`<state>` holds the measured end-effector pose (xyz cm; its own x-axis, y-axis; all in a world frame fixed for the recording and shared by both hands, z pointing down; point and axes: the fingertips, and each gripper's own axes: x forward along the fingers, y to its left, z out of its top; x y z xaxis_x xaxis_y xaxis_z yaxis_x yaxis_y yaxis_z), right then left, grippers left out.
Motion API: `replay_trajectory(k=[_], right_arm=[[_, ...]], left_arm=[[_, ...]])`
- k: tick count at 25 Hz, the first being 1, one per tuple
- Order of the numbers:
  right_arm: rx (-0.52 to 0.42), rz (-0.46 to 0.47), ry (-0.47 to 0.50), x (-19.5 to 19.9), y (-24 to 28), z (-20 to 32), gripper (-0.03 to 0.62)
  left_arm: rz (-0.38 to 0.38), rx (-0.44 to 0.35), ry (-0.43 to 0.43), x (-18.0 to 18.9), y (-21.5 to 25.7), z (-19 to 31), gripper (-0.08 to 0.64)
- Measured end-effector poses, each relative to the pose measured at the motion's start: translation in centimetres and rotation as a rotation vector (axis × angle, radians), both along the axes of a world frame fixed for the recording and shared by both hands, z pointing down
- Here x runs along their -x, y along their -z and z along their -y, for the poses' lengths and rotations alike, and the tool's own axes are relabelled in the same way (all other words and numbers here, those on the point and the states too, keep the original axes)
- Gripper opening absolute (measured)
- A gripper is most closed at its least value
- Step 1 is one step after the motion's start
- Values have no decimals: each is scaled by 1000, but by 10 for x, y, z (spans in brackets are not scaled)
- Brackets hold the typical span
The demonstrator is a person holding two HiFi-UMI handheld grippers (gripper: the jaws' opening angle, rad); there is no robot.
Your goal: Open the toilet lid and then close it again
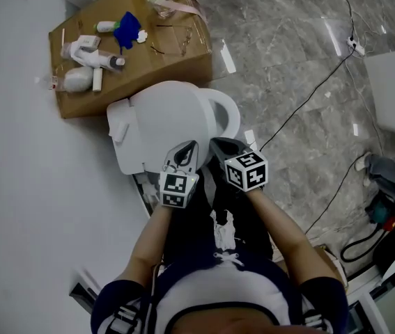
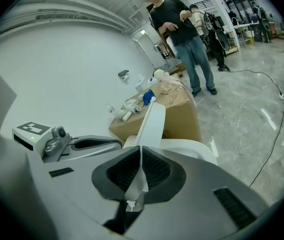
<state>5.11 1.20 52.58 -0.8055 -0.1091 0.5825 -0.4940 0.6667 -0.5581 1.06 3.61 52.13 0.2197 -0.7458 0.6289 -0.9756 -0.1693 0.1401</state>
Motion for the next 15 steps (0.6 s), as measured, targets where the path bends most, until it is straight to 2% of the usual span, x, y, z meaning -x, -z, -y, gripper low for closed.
replay_trajectory(k=[15], right_arm=[[53, -39, -12, -31, -43, 19, 9]], left_arm=[[-14, 48, -25, -31, -42, 6, 6]])
